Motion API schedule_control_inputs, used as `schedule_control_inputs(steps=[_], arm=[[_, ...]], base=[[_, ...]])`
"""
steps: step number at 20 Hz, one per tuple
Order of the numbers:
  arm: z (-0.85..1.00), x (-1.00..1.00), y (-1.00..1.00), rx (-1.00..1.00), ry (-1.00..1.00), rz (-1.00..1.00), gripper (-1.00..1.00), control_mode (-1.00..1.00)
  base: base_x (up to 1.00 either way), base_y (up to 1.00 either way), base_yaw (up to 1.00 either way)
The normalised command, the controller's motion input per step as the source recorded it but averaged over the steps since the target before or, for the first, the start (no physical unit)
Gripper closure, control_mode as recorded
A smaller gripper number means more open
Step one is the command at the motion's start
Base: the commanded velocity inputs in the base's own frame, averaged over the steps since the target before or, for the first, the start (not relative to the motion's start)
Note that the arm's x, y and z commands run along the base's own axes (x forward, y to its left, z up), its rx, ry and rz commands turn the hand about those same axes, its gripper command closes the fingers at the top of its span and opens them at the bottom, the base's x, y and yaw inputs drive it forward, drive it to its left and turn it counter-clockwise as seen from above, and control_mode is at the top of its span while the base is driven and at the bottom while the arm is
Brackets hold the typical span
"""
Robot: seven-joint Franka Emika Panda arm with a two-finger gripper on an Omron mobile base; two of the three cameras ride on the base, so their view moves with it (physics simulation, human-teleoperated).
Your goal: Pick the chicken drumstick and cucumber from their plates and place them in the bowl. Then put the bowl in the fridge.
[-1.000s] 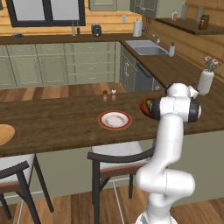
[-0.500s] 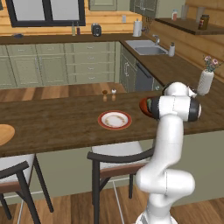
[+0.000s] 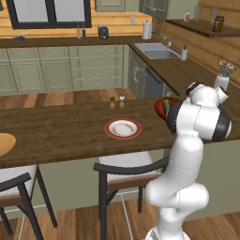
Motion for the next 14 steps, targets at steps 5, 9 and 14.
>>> schedule_control_inputs(steps=[5, 9, 14], arm=[[0.59, -1.00, 0.88, 0.00, 0.07, 0.00, 1.00, -1.00], [0.22, -1.00, 1.00, -0.01, 0.01, 0.01, 1.00, -1.00], [0.02, -0.89, 0.99, -0.02, 0.00, 0.01, 1.00, -1.00]], base=[[0.00, 0.00, 0.00], [0.00, 0.00, 0.00], [0.00, 0.00, 0.00]])
